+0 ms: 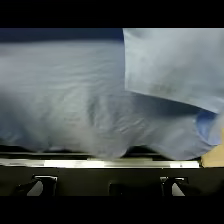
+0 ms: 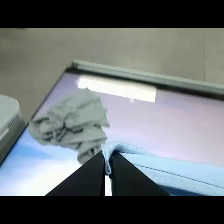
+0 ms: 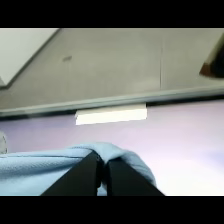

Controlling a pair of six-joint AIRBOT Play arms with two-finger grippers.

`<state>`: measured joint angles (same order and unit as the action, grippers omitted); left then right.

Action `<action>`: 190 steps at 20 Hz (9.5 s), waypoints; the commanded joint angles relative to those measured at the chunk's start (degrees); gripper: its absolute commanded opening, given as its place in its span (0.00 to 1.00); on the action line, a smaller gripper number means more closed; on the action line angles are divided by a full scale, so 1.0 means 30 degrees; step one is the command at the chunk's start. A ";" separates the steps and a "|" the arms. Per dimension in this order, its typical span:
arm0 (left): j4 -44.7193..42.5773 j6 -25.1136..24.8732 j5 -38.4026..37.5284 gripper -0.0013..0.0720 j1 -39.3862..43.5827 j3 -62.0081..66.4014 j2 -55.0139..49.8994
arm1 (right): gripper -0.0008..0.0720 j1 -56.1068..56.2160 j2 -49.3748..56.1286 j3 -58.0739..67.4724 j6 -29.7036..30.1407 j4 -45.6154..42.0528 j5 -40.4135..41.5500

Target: Fold the clothes and pants, and hang the long-sleeved shirts on hangers.

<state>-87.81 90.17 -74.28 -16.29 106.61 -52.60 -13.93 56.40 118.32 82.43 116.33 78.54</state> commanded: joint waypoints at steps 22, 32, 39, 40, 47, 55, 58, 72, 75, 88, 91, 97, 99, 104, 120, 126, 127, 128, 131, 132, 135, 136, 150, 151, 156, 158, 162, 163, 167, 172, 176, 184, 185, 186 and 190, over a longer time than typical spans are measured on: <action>0.1785 -0.0627 0.2739 0.04 0.3045 -0.4845 -1.5446 | 0.06 0.2492 1.5577 -0.4204 0.0729 -0.2688 -0.0590; 0.2499 -0.0503 0.0590 0.04 0.3002 -0.7927 -1.5489 | 0.06 0.2492 1.5650 -0.6251 0.0729 -0.4073 0.0408; 0.3249 -0.0007 0.0692 0.28 0.3002 -0.8102 -1.6028 | 0.15 0.2492 1.6976 -0.6674 0.0729 -0.3395 0.0510; 0.3432 0.0459 0.0787 0.59 0.2965 -0.8094 -1.6058 | 0.28 0.2484 1.6983 -0.6666 0.0729 -0.3126 0.0393; 0.3483 0.0597 -0.0080 0.76 0.0546 -0.7118 -1.2619 | 0.59 -0.0481 1.2910 -0.8582 0.3672 -0.1450 0.1406; 0.7242 0.0444 0.2135 0.76 -0.3708 -1.7471 -0.5690 | 0.59 -0.4539 0.3526 -2.6141 0.5238 0.1217 0.0699; 0.7337 0.0452 0.1989 0.76 -0.3687 -1.8600 -0.5399 | 0.59 -0.4532 0.1763 -2.9878 0.5450 0.1253 -0.0015; 0.8182 -0.0976 0.1333 0.76 -0.4167 -1.9802 -0.5413 | 0.06 -0.4532 0.1435 -3.2319 0.7344 0.4619 -0.3504; 0.8786 -0.1967 0.1100 0.76 -0.4772 -2.1617 -0.5413 | 0.06 -0.4539 0.1435 -3.2319 0.7781 0.4714 -0.2936; 0.9442 -0.2645 0.1967 0.64 -0.3461 -2.3139 -0.7125 | 0.06 -0.4539 0.1435 -3.2319 0.7949 0.4721 -0.2346; 0.9799 -0.2659 0.2113 0.04 -0.3060 -2.3117 -0.7526 | 0.06 -0.4539 0.1435 -3.2137 0.7956 0.4714 -0.2419; 0.8721 -0.0306 -0.0335 0.04 -0.3803 -2.2265 -0.4648 | 0.05 -0.4532 -0.0641 -2.9325 0.5078 0.4335 -0.0940; 0.6579 0.0969 -0.1297 0.04 -0.3869 -2.2272 -0.2506 | 0.05 -0.4539 -0.2251 -2.8822 0.3847 0.3701 0.0597; 0.3949 0.2484 -0.3082 0.04 -0.3847 -2.2272 0.1144 | 0.05 -0.4539 -0.6863 -2.8596 0.1064 0.2543 0.3483; 0.6054 0.0940 0.3271 0.04 -0.0918 -1.5584 -0.8029 | 0.05 0.1632 0.7380 -1.7289 0.1421 0.1282 -0.5952; 0.6069 0.0954 0.3206 0.04 0.0015 -1.1373 -1.2509 | 0.05 0.1639 1.0965 -1.3886 0.1348 0.1035 -0.6717; 0.6054 0.0947 0.3096 0.04 0.0138 -1.0841 -1.3129 | 0.05 0.1639 1.1315 -1.3697 0.1253 0.1173 -0.7067; 0.6076 0.0954 0.3067 0.04 0.0211 -1.0455 -1.3624 | 0.05 0.1647 1.1642 -1.3544 0.1231 0.1450 -0.7417; 0.6091 0.0954 0.3067 0.04 0.0408 -0.9712 -1.4761 | 0.05 0.1989 1.2509 -1.3435 0.1552 0.1610 -0.8342; 0.6098 0.0954 0.3075 0.04 0.0474 -0.9595 -1.5030 | 0.06 0.2178 1.2852 -1.3435 0.1880 0.1741 -0.8684; 0.6149 0.0940 0.3220 0.05 0.0627 -0.9573 -1.5365 | 0.07 0.2572 1.3551 -1.3435 0.2084 0.1617 -0.9158; 0.6142 0.0947 0.3424 0.10 0.0663 -0.9559 -1.5344 | 0.18 0.2528 1.3617 -1.3435 0.2076 0.1574 -0.9151; 0.4969 0.0947 0.1319 0.48 0.0576 -0.5442 -1.4761 | 0.93 -0.2871 1.6575 -1.1511 0.7606 0.5727 0.0998; 0.4969 0.0940 0.1202 0.48 0.0576 -0.5442 -1.4768 | 0.93 -0.2732 1.6844 -1.1511 0.7919 0.5945 0.0809; 0.4976 0.0947 0.1093 0.48 0.0583 -0.5442 -1.4761 | 0.93 -0.1515 1.7981 -1.1533 0.8313 0.6557 0.0087; 0.4983 0.0947 0.1093 0.48 0.0583 -0.5442 -1.4761 | 0.73 -0.0780 1.8083 -1.1533 0.8881 0.6513 -0.0350; 0.6470 0.0947 0.1107 0.30 0.0954 -0.5442 -1.4790 | 0.06 -0.0066 1.7369 -1.1526 0.9143 0.6360 -0.0867; 0.7169 0.0933 0.1100 0.05 0.1253 -0.5442 -1.4826 | 0.06 -0.0073 1.6684 -1.1526 0.8612 0.6084 -0.0889; 0.8961 0.0962 0.2062 0.04 0.4138 -0.5472 -1.5183 | 0.05 -0.0066 1.2881 -1.1526 0.5100 0.2980 -0.0525; 1.2502 0.1974 0.6324 0.04 1.0054 -0.5457 -1.7041 | 0.05 -0.0066 0.8218 -1.1526 0.2732 -0.0576 -0.0182; 1.7143 0.1967 0.8633 0.04 1.4498 -0.4452 -1.9788 | 0.05 -0.0066 0.6215 -1.1118 0.2244 -0.1508 0.0670; 2.0997 0.2586 1.0928 0.04 1.9788 0.0117 -2.4589 | 0.06 -0.0073 0.5734 -0.7286 0.1880 -0.1705 0.3038; 2.1041 0.3031 1.1373 0.04 2.0057 0.0219 -2.4764 | 0.06 -0.0066 0.5741 -0.6907 0.1763 -0.1705 0.3096; 2.1187 0.3126 1.1861 0.04 2.0320 0.0240 -2.4866 | 0.06 -0.0066 0.5741 -0.6608 0.1712 -0.1705 0.3220; 2.1573 0.3111 1.1570 0.04 2.0312 0.0240 -2.4888 | 0.06 -0.0066 0.5741 -0.6448 0.1632 -0.1719 0.3446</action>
<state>-24.47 98.96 -40.10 44.01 106.74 -126.63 -14.17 73.69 97.97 87.77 111.31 88.12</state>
